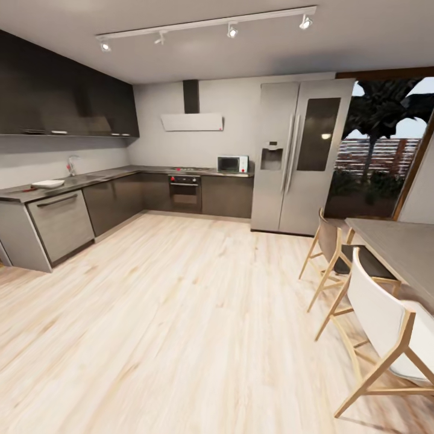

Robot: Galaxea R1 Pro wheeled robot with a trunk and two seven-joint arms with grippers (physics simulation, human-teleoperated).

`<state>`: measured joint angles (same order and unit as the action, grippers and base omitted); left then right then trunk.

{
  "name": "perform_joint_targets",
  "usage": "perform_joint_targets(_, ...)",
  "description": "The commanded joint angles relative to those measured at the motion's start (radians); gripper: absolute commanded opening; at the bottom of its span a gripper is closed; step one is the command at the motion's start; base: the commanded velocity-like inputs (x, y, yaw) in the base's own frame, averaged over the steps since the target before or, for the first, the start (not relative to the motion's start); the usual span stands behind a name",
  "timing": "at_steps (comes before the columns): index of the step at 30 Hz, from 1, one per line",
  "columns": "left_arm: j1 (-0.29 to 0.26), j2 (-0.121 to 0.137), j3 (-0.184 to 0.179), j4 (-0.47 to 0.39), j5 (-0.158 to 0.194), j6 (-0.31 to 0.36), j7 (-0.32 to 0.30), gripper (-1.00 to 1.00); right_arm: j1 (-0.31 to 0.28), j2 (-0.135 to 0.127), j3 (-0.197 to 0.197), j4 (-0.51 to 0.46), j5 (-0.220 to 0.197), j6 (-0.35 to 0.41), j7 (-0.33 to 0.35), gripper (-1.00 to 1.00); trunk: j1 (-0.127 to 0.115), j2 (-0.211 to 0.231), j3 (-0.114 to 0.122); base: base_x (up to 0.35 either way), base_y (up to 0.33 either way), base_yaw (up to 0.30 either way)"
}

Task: In the kitchen, take the Vidalia onion out of the sink, dice it on the chopping board with the paring knife, put the diced onion into the bowl on the countertop, then place both the paring knife and the chopping board into the sink.

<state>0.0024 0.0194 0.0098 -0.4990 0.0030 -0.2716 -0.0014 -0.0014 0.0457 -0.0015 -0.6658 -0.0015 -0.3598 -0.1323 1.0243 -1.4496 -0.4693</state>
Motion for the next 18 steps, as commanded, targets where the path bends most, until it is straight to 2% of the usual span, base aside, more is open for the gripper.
perform_joint_targets(1,0.000,0.000,0.001,-0.001,0.000,-0.001,0.000,1.00,0.000,0.000,0.000,0.001,0.000,-0.002,-0.003,1.00,0.001,0.000,-0.001,0.344,0.000,0.000)
perform_joint_targets(18,0.001,-0.001,0.001,0.000,0.000,-0.001,0.000,1.00,0.000,0.000,0.000,0.016,0.000,-0.002,-0.003,1.00,0.001,0.000,-0.001,0.345,0.000,0.005)
